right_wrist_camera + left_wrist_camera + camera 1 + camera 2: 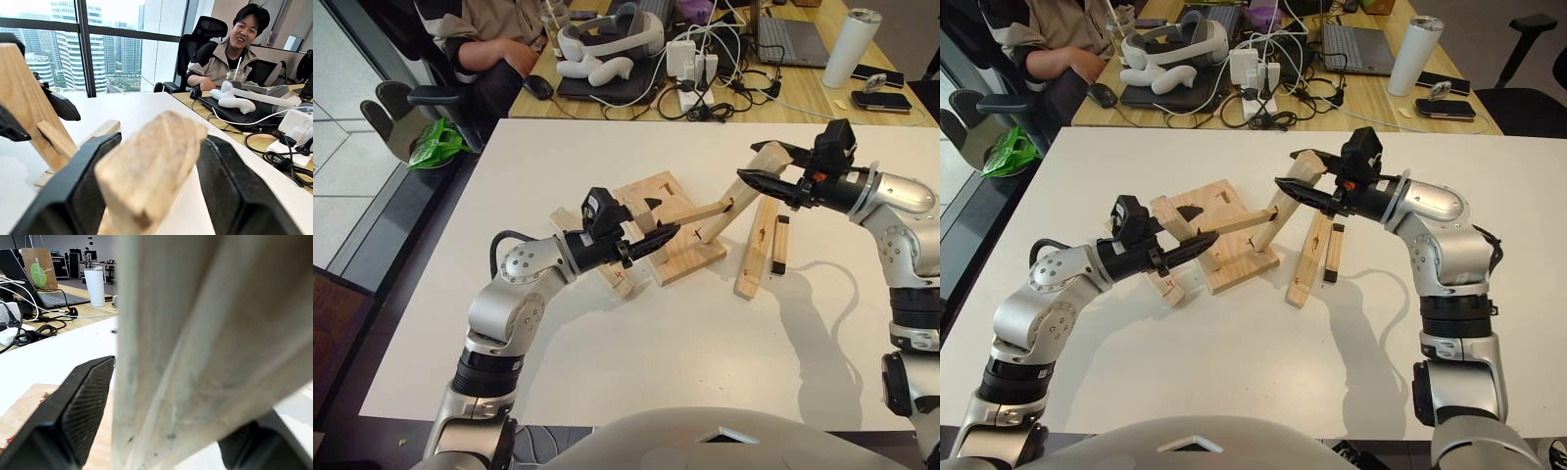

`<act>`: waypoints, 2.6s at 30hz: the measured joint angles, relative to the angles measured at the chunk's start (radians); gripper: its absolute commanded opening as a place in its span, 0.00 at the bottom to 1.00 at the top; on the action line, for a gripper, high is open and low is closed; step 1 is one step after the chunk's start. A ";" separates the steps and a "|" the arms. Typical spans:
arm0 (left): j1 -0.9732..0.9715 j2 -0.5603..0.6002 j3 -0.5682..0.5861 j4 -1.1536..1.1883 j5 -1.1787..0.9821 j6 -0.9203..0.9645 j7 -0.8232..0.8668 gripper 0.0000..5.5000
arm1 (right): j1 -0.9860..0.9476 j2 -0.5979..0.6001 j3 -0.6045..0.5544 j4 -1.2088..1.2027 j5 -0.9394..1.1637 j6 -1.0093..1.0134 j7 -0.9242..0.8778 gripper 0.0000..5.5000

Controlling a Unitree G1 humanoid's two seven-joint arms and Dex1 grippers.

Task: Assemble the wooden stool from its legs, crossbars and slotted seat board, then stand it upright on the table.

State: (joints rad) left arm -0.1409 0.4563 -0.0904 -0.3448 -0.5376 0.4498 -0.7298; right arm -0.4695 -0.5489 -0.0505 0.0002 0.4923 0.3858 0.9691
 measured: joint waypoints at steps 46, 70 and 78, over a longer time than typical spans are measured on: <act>0.004 -0.107 0.231 -0.156 -0.348 0.113 0.240 0.77 | 0.195 0.388 0.342 -0.304 -0.182 0.189 -0.923 0.58; 0.019 -0.103 0.120 -0.224 -0.359 0.154 0.236 0.77 | 0.038 0.534 0.320 0.080 -0.363 0.014 -0.866 0.58; -0.033 -0.114 0.164 -0.155 -0.308 0.142 0.324 0.77 | -0.003 0.548 0.217 -0.146 -0.223 0.052 -0.742 0.58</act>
State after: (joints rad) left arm -0.1744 0.3419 0.0736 -0.5002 -0.8457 0.5914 -0.4053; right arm -0.4720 -0.0010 0.1662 -0.1461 0.2691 0.4376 0.2268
